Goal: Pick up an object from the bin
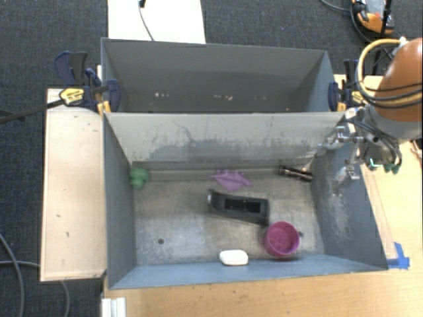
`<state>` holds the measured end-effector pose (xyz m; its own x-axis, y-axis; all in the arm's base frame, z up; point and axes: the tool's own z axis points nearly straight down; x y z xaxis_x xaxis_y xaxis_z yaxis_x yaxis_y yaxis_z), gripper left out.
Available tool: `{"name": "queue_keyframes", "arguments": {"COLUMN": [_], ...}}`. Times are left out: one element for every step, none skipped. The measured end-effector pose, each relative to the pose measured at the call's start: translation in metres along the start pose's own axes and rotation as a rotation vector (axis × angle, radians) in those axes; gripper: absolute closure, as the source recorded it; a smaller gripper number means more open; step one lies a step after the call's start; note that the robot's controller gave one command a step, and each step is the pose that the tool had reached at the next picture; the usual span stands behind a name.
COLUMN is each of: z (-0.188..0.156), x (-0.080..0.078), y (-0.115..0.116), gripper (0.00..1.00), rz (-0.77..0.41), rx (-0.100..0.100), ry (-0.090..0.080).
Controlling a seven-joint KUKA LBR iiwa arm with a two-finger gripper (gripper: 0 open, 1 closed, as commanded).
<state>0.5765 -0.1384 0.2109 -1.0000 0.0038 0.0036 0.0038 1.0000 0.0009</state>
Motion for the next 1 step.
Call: {"name": "queue_keyframes", "arguments": {"z": [-0.0043], "x": [-0.0017], "y": [0.0004], "gripper": [0.0], "rz": [-0.003], "rx": [0.002], "ry": [-0.008]}}
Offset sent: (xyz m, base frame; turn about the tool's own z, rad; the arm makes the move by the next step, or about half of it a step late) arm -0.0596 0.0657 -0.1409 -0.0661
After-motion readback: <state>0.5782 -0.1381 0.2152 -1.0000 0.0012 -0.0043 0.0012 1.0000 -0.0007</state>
